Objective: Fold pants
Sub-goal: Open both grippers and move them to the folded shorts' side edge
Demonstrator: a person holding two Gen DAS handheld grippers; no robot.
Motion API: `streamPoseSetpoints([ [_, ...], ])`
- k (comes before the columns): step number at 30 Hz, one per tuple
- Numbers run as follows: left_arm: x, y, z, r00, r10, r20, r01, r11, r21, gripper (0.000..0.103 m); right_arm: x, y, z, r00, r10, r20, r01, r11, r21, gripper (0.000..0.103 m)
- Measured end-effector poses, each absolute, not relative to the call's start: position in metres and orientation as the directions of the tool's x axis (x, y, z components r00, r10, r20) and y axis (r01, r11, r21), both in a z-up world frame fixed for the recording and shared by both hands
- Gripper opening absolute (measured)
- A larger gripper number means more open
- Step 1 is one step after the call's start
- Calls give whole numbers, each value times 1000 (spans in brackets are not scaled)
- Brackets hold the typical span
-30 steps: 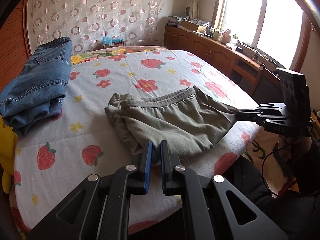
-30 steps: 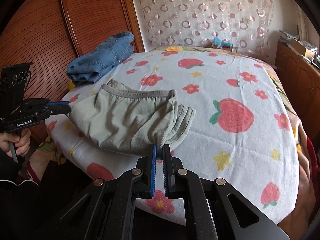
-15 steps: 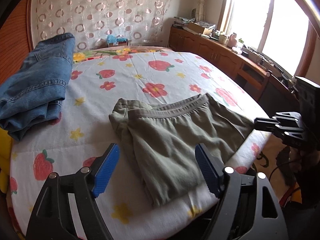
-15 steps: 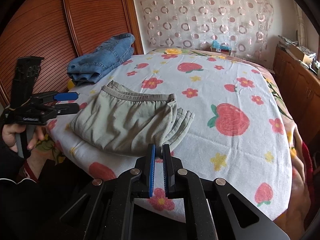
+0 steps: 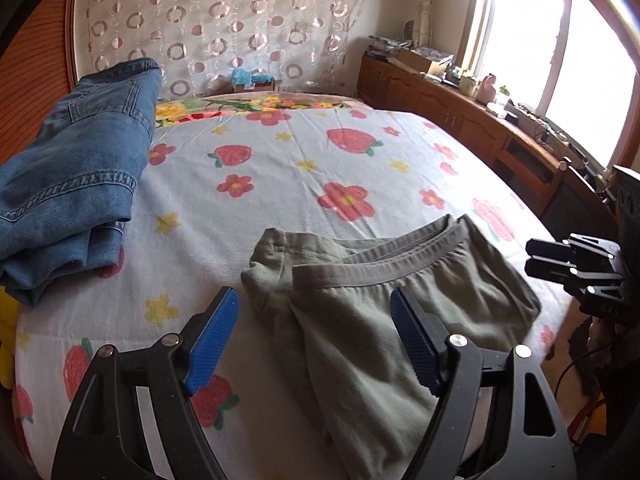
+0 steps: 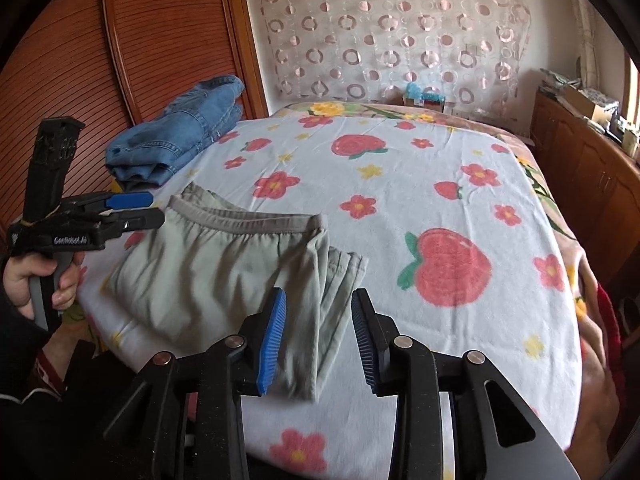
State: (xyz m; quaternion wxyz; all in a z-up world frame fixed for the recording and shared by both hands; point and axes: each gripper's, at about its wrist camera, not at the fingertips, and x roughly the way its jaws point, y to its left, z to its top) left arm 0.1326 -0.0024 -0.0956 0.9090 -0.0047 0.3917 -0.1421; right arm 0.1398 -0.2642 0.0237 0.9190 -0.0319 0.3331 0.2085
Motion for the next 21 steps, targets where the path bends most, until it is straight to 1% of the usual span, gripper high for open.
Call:
streamPoseSetpoints([
  [12,147,-2,-119,616,-237,-751,239,965,-109,79,182,-247,4,673,314,-669,-349,933,87,36],
  [17,145,-4,-120,624,-227,-748,244,966,-89,79,182,-240,1,684,294,-668,-347,936,57,46],
  [20,145,-5,-120,625,-225,-747,247,965,-84,79,183,-236,0,686,282,-671,-347,937,39,54],
  [21,145,-4,-121,626,-227,-746,247,965,-86,79,183,-234,-1,690,274,-670,-339,940,36,58],
])
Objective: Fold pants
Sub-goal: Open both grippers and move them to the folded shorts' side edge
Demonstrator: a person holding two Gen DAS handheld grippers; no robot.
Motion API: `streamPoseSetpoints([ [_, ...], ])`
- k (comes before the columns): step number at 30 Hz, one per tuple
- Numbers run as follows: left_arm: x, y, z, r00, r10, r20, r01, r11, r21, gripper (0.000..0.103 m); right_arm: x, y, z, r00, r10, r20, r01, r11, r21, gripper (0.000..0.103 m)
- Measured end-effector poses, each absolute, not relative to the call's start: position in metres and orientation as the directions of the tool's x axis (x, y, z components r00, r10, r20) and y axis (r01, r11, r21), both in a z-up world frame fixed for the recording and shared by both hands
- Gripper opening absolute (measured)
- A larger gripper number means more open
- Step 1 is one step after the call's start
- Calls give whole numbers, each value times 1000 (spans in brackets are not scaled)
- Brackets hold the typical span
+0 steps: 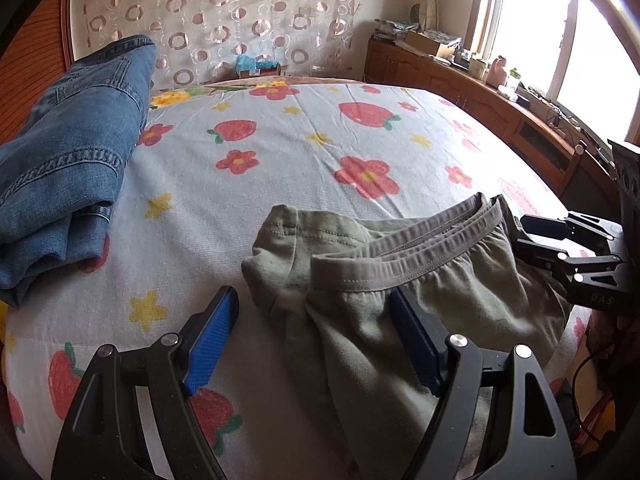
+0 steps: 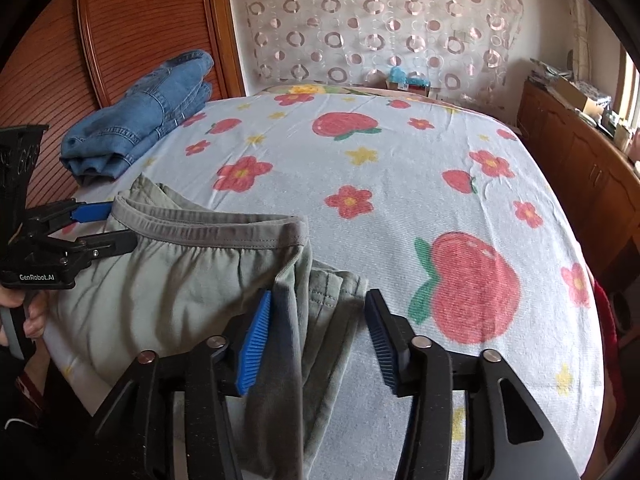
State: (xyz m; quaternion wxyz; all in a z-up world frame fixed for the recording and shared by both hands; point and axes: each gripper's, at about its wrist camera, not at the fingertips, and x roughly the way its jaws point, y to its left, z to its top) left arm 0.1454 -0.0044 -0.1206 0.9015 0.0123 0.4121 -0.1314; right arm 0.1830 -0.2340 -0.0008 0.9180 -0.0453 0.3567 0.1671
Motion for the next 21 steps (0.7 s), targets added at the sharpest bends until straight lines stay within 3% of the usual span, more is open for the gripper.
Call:
streamPoseSetpoints([
  [4,145,-4,-121,628,-230,-743,247,965,-90,79,182,-232,-3,701,246,-669,-307,951,28,71],
  [10,145,-4,-121,628,-229,-744,247,965,-88,79,181,-234,-2,695,251,-674,-287,956,60,75],
  [18,145,-2,-120,629,-237,-740,247,964,-99,79,178,-237,0,686,254,-682,-305,951,47,75],
  [21,145,0,-120,630,-253,-734,250,961,-117,73,179,-237,1,685,254,-682,-314,949,38,62],
])
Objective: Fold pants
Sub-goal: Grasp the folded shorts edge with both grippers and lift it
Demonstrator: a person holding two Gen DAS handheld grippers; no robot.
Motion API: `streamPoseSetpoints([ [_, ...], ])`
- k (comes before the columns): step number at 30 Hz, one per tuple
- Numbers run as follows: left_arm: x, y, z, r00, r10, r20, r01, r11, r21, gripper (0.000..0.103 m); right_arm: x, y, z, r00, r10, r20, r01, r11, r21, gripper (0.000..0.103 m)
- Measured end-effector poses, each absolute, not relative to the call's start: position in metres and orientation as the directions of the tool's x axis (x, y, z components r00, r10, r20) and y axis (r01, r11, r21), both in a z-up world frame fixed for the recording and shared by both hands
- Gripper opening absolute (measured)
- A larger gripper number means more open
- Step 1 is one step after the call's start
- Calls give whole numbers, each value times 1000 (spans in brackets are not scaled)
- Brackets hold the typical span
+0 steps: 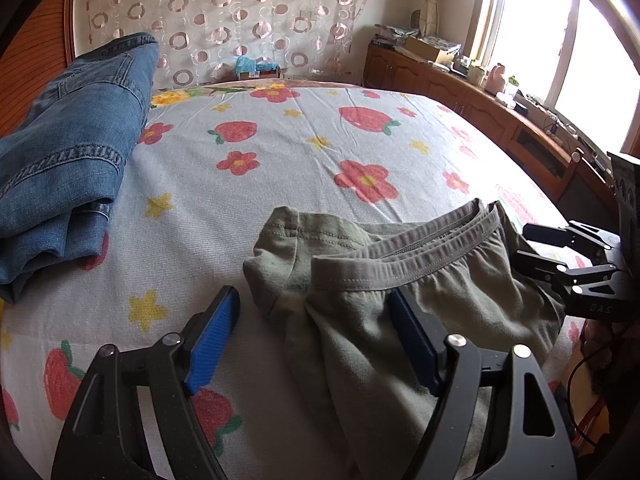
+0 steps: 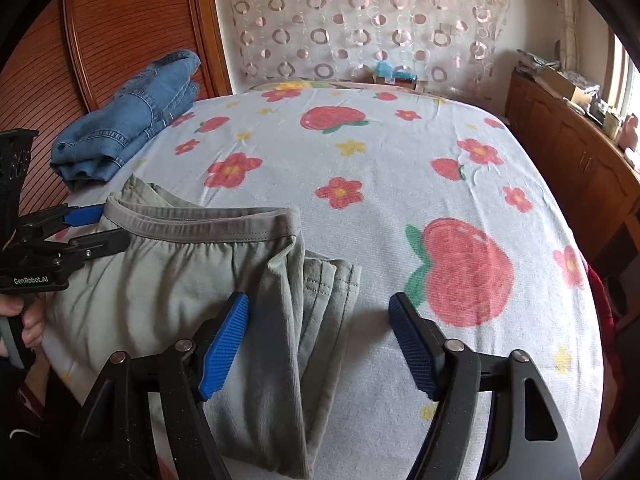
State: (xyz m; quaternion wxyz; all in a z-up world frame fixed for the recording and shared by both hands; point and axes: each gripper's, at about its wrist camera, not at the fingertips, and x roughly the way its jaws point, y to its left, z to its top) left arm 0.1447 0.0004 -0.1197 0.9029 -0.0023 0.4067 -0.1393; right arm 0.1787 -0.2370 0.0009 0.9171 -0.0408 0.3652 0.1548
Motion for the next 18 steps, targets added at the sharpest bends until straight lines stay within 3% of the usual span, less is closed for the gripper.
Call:
streamPoseSetpoints([
  [5,143,-3,-118,622,-286,-729,287,949,-128,50,182,-238,2,677,288,-678,-338,939,61,38],
  [9,142,-4,-116,608,-320,-726,306,939,-158,33,179,-238,1,655,343,-673,-377,920,103,12],
  [13,141,0,-114,600,-355,-717,307,930,-202,20,179,-238,1,651,359,-669,-394,913,107,10],
  [18,130,-8,-103,645,-340,-685,320,933,-161,17,173,-241,3,668,369,-647,-387,914,122,9],
])
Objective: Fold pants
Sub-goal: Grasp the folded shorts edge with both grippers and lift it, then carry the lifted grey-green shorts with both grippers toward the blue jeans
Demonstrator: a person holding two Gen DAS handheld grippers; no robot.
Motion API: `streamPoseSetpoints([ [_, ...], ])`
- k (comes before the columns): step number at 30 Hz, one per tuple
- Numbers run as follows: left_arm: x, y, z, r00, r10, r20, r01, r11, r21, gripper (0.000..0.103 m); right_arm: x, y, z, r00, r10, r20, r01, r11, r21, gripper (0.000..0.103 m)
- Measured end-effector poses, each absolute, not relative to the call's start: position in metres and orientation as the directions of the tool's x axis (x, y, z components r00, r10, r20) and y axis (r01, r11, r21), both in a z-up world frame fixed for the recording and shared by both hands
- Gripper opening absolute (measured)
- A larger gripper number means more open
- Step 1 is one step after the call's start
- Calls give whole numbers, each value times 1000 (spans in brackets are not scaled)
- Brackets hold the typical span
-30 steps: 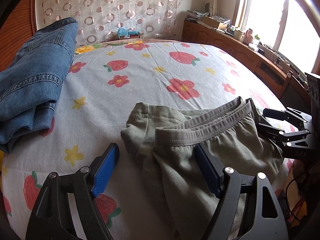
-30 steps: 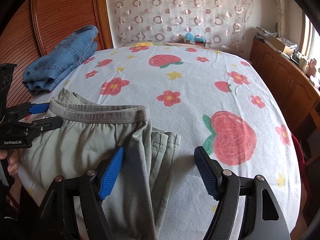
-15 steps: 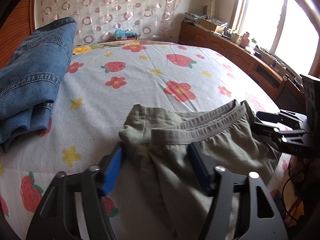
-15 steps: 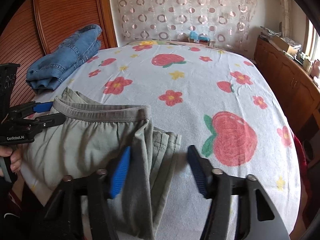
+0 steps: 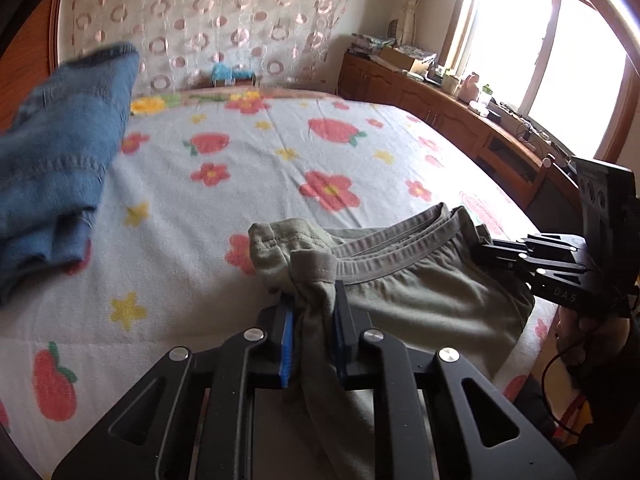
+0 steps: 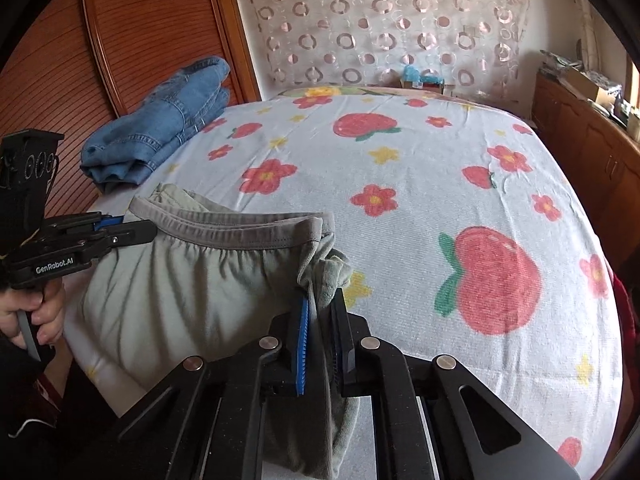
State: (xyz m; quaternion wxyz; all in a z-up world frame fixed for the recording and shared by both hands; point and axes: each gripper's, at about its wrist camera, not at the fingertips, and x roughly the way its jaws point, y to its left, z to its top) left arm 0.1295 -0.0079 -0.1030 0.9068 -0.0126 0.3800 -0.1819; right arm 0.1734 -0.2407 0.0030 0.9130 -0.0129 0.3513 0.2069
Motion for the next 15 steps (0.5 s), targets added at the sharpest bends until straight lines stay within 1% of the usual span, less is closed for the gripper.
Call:
streamPoseSetpoints([
  [4,111,-19,-83,706,-323,-630,340,935,-99,17,164,-244,11,688,376,-620,-388,913,123,9],
  [9,101,-22,-62,732,-342,-589,359,929,-93,17,152,-250,22,711,391,-584,-388,911,138,9],
  [15,92,-23,-41,762,-354,-542,367,926,-90,17,136,-254,37,744,393,-540,-393,911,122,9],
])
